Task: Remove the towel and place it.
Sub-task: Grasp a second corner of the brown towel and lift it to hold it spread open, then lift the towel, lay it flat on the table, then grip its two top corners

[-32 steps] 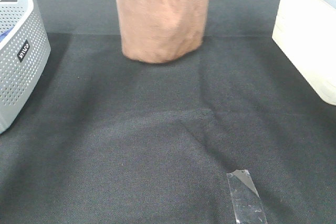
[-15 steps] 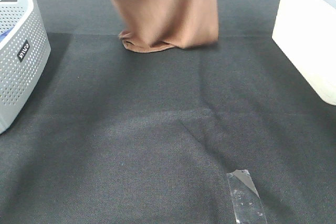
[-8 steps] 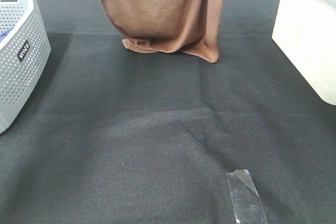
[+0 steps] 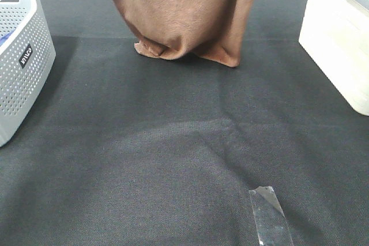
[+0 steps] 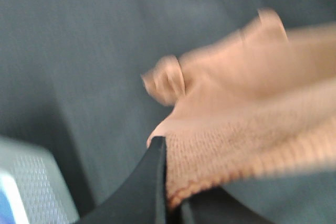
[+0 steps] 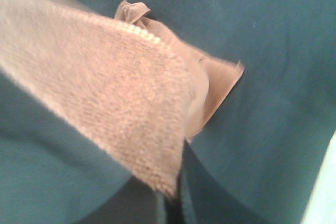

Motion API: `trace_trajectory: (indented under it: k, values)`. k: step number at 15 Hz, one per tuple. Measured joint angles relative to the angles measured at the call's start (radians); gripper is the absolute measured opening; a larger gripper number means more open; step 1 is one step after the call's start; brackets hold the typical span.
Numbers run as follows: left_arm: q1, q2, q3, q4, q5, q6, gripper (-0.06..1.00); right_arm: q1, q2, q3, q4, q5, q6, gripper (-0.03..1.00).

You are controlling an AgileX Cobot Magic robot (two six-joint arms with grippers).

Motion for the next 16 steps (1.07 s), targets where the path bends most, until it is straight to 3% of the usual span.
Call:
trace_trajectory:
  k: [4, 8, 13, 16]
  values:
    - [-0.053, -0.275, 0.402, -0.011, 0.0, -0.011, 0.0, 0.0, -0.215, 0.32, 0.032, 0.001, 0.06, 0.0]
    - [-0.148, -0.512, 0.731, -0.025, -0.002, -0.085, 0.0, 0.0, -0.443, 0.586, 0.043, 0.007, 0.067, 0.0]
    - [-0.185, -0.75, 1.026, -0.06, -0.012, -0.205, 0.0, 0.001, -0.664, 0.854, 0.072, 0.007, 0.087, 0.0]
    - [-0.185, -0.888, 1.22, -0.122, -0.035, -0.232, 0.0, 0.01, -0.786, 0.975, 0.11, 0.005, 0.132, 0.0]
